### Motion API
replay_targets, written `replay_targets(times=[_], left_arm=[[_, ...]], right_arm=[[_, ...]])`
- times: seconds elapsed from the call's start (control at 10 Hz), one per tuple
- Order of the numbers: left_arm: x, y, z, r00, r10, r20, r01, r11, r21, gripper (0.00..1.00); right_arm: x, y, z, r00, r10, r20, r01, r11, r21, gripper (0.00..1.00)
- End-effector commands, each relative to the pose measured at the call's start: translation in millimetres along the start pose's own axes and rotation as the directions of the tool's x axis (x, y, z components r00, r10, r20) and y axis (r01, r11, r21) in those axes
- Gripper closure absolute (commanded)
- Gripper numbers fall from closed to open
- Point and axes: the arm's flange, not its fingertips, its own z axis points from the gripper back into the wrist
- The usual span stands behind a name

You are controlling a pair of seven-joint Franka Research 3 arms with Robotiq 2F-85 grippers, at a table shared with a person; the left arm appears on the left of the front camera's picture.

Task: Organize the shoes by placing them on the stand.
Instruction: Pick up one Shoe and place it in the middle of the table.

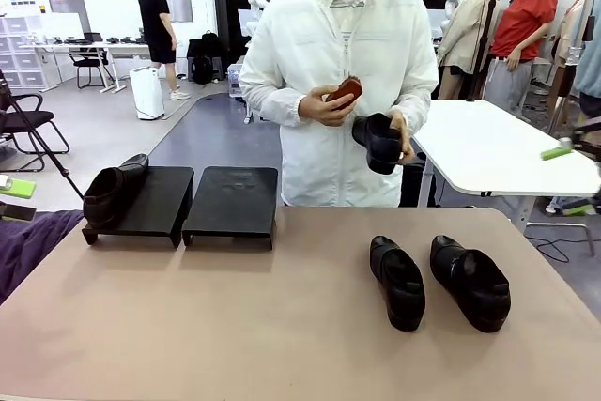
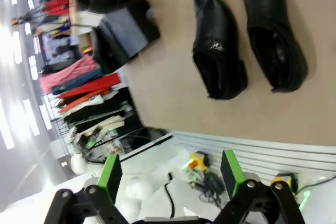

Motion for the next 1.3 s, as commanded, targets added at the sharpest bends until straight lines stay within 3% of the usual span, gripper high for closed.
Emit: replay_targets(times=[0.0,0.1,0.2,0.3,0.5,0.6,0.8,0.9,1.2], left_arm=[[1,-3,0,1.0,0.007,0.01,-0.007,1.0,-0.013,0.0],[1,-3,0,1.0,0.007,0.01,-0.007,1.0,-0.013,0.0],[1,-3,0,1.0,0.007,0.01,-0.007,1.0,-0.013,0.0],[1,-3,0,1.0,0.007,0.01,-0.007,1.0,-0.013,0.0],[1,-3,0,1.0,0.007,0.01,-0.007,1.0,-0.013,0.0],[1,-3,0,1.0,0.007,0.01,-0.007,1.0,-0.013,0.0],[1,-3,0,1.0,0.007,0.01,-0.007,1.0,-0.013,0.0],[1,-3,0,1.0,0.007,0.01,-0.007,1.0,-0.013,0.0],[1,-3,0,1.0,0.007,0.01,-0.007,1.0,-0.013,0.0]], right_arm=[[6,2,16,0.999,-0.046,0.027,0.049,0.993,-0.112,0.0],[-10,-13,72,1.0,-0.006,-0.01,0.006,1.0,-0.017,0.0],[-15,-28,126,1.0,-0.013,-0.027,0.013,1.0,-0.008,0.0],[-20,-49,187,0.989,-0.137,0.062,0.137,0.991,0.006,0.0],[-27,-100,282,0.952,-0.3,0.051,0.288,0.943,0.169,0.0],[-28,-124,305,0.907,-0.416,0.062,0.383,0.879,0.283,0.0],[-29,-158,324,0.839,-0.534,0.1,0.461,0.798,0.388,0.0],[-30,-167,327,0.844,-0.526,0.102,0.436,0.785,0.44,0.0],[-25,-158,318,0.865,-0.489,0.111,0.411,0.817,0.404,0.0]])
